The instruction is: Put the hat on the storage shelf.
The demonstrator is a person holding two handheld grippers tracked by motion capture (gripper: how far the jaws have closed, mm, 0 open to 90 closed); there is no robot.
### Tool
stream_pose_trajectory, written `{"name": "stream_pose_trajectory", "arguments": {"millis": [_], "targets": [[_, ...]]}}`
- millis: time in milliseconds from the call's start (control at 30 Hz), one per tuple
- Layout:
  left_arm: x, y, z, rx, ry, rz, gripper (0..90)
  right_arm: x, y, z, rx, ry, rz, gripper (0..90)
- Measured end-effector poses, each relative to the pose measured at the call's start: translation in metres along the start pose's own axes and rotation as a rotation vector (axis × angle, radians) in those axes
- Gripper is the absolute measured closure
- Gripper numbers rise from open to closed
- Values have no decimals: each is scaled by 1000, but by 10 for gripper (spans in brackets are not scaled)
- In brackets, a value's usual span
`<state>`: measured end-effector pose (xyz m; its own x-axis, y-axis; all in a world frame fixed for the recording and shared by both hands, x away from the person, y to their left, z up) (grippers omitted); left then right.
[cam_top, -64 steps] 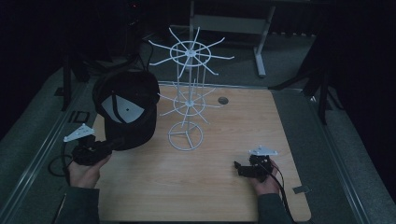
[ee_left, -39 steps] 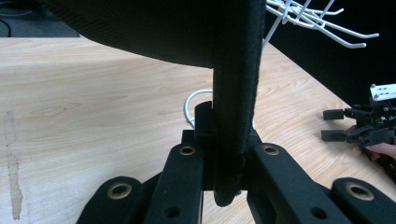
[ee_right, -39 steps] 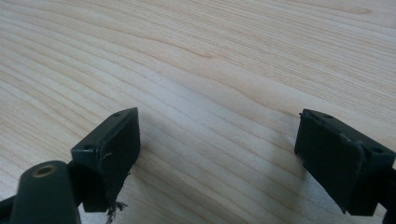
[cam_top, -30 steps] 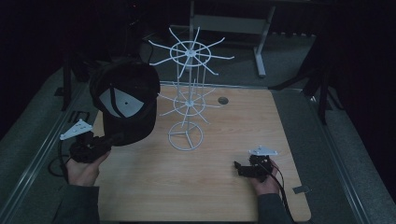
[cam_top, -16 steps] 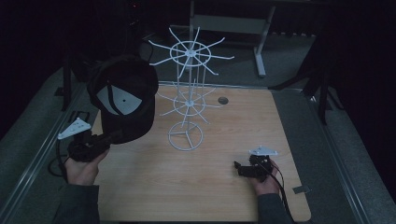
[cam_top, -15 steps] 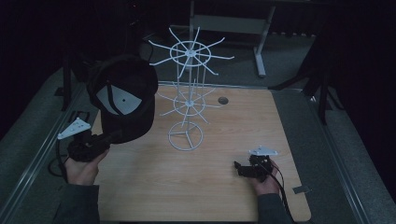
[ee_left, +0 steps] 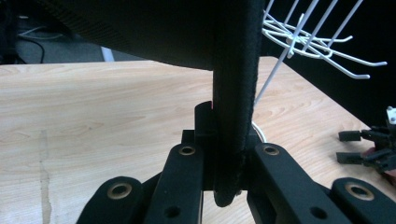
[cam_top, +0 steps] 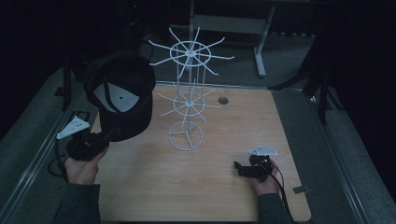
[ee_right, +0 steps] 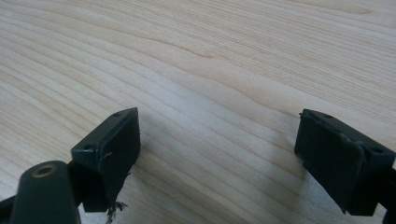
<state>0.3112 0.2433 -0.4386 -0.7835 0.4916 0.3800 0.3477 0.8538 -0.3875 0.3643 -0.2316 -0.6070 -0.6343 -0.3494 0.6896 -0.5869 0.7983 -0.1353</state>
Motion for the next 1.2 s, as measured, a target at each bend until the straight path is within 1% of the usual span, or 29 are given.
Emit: {"name": "stream_pose_trajectory", "arguments": {"millis": [200,500,800,933,1200], "targets": [[0,-1,-2,8,-12,-3,864,0,0,0,0,0,0,139],[0,-5,-6,-7,-36,-27,864,0,0,0,-1,1,0,139],[-2,-10,-10,-26,-47,-45,864,0,0,0,-1,1,0,139],[-3,-12,-12,-45,-52,-61,864,0,0,0,-1,1,0,139],[-5,-16,-16,-61,-60,-63,864,0,0,0,0,0,0,139]]}}
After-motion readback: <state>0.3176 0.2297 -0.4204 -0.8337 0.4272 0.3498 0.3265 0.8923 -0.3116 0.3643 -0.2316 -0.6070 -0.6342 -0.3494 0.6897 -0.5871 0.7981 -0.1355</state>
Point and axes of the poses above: each handheld gripper's, and its own axes: x roughly backward along the jaws, z roughly out of its underside, y roughly to its left, the point moved 6 cm from there along -x, roughly forward along the jaws, and after that the axes turned 10 degrees about x, right-handed, at the moved point
